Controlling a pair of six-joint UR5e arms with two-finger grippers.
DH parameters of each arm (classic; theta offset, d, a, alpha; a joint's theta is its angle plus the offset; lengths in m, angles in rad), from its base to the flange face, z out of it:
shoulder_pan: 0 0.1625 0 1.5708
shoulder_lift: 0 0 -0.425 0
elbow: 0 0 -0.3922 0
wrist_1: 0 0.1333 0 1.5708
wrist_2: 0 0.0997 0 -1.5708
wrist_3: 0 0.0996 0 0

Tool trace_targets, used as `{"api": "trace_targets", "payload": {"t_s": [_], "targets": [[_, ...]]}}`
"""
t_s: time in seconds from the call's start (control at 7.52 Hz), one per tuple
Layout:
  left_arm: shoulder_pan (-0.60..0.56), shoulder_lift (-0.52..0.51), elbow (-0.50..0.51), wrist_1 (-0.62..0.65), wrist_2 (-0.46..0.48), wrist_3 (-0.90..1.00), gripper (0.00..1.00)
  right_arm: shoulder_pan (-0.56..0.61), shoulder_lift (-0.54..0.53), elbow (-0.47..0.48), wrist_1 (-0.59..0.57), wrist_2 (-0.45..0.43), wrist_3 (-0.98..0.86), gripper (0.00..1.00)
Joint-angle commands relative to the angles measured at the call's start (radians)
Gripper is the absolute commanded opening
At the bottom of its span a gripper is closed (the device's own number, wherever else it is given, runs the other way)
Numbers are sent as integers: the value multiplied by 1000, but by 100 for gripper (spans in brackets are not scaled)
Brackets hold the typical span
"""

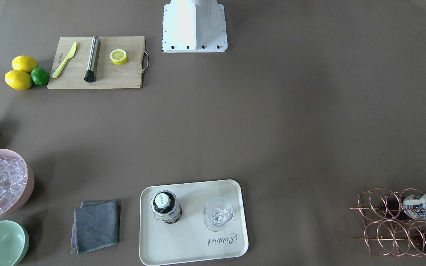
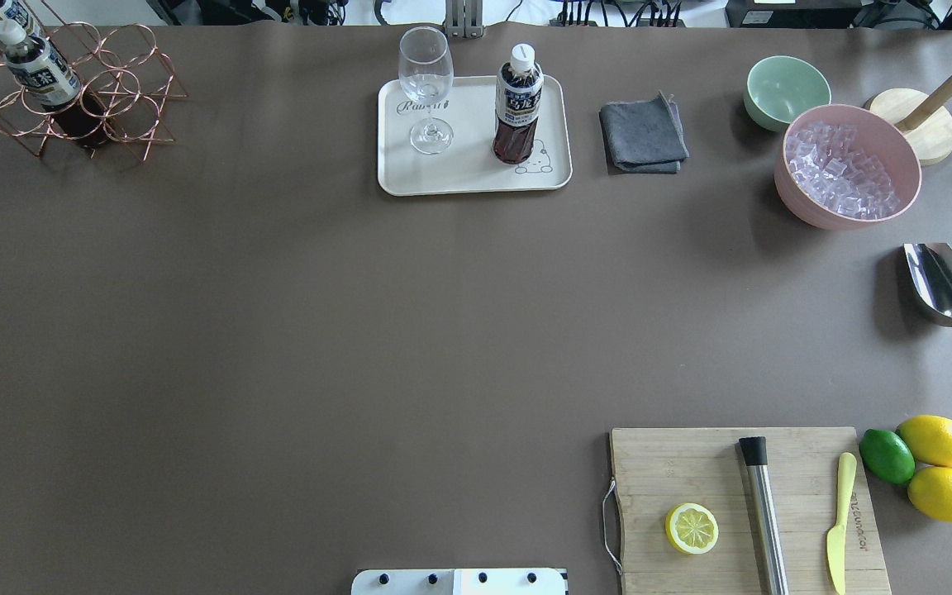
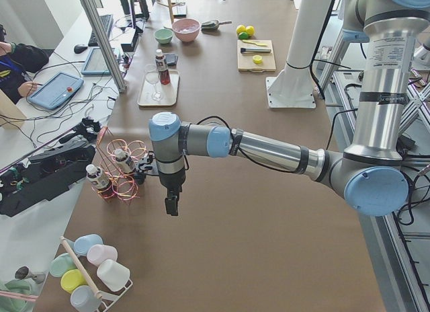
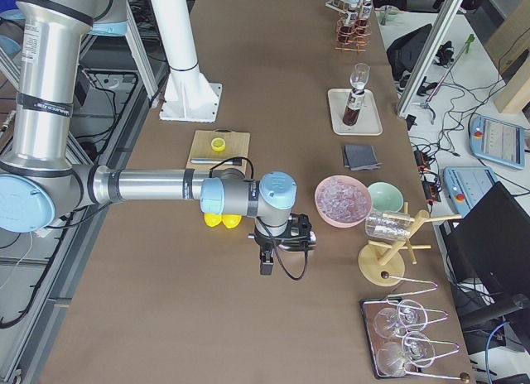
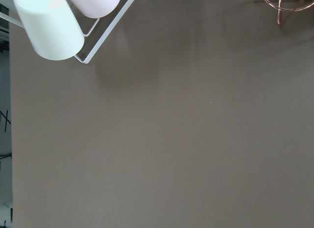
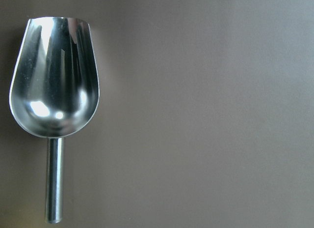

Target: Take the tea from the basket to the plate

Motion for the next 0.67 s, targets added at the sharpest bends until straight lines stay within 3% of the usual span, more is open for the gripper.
{"api": "trace_targets", "payload": {"t_s": [0.0, 0.27, 0.53], "targets": [[-38, 70, -80, 7, -27, 21, 98, 2, 0, -1, 0, 0, 0, 99], [-35, 61, -13, -1, -183, 21, 98, 1, 0, -2, 0, 0, -1, 99], [-38, 69, -13, -7, -187, 21, 98, 1, 0, -1, 0, 0, -1, 99]]}}
